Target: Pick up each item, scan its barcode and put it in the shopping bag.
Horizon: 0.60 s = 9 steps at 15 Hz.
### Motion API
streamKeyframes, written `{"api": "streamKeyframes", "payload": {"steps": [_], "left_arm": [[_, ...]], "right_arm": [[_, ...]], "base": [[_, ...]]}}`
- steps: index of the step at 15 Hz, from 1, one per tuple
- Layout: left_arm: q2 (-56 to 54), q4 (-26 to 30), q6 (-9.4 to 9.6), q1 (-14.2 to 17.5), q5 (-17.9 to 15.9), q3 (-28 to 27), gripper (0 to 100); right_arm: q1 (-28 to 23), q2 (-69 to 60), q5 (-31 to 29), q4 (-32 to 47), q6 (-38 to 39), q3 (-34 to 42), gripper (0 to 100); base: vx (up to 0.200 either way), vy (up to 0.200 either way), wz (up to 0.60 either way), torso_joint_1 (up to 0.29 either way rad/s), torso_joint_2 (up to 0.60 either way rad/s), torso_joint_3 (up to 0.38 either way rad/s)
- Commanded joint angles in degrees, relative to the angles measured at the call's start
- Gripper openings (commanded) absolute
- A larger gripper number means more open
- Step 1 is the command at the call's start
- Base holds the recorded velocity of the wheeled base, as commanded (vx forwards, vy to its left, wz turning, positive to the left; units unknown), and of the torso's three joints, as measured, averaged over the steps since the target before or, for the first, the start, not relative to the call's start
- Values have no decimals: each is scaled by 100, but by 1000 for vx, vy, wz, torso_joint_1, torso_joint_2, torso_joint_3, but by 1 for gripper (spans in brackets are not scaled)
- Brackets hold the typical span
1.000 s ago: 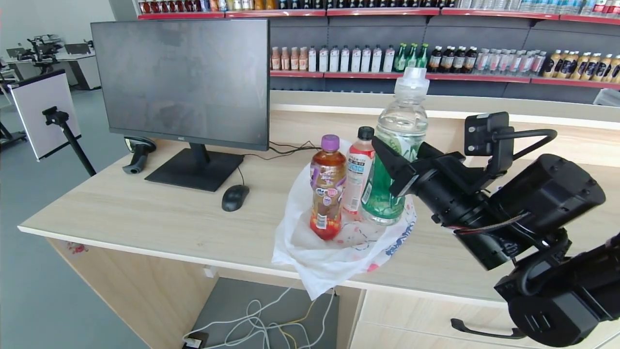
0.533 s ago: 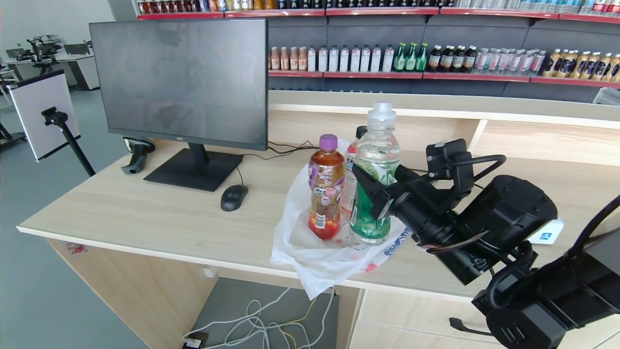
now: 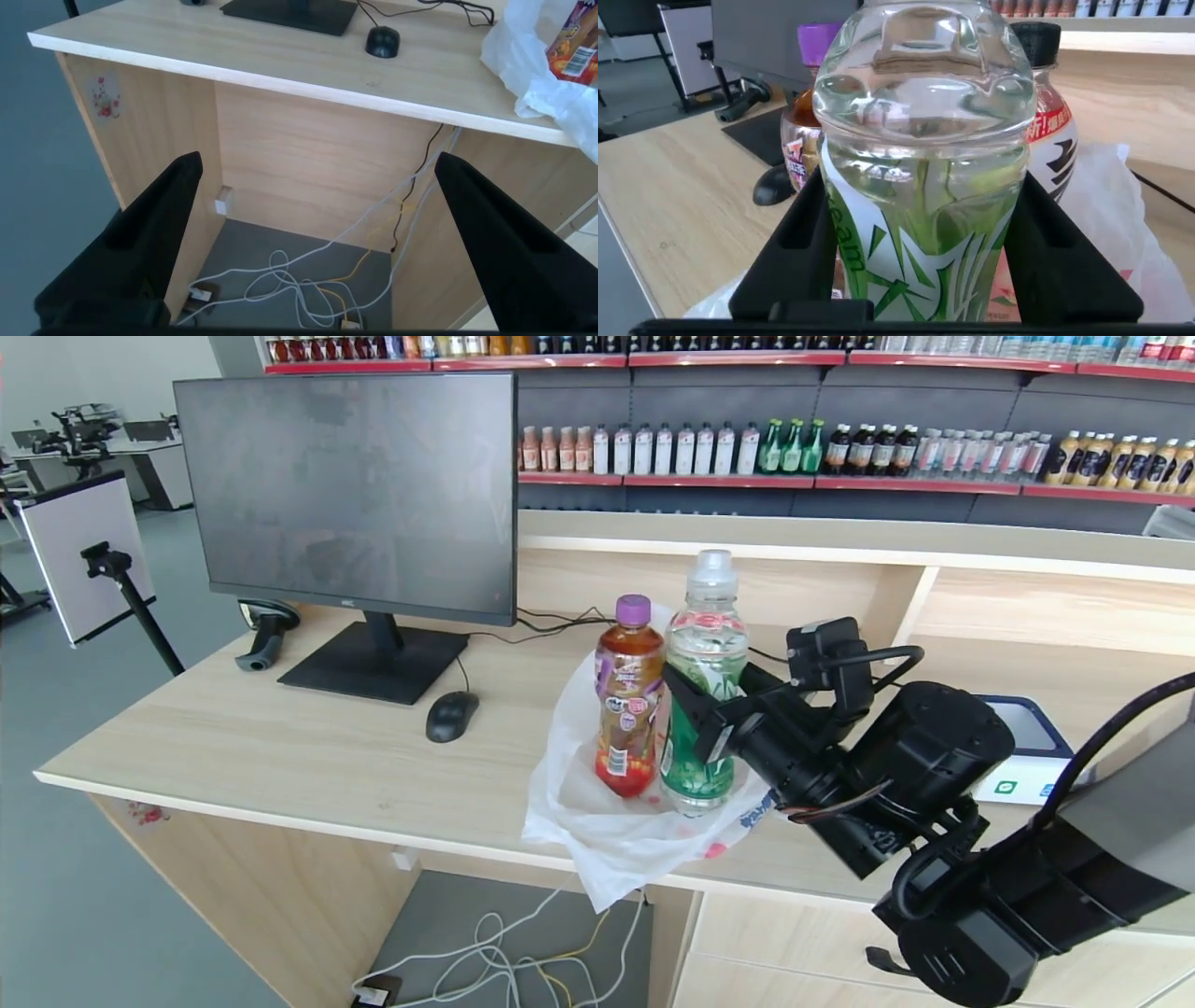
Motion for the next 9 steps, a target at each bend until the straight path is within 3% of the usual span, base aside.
{"api": "streamKeyframes", "payload": {"steps": [1, 9], "left_arm": [[6, -2, 5, 1, 4, 0, 100], [-2, -2, 5, 1, 4, 0, 100]], "right_arm": [[-54, 135, 6, -6, -1, -66, 0], [-177, 310, 6, -6, -1, -39, 0]], "base": [[0, 0, 0, 0, 0, 0], [0, 0, 0, 0, 0, 0]]}}
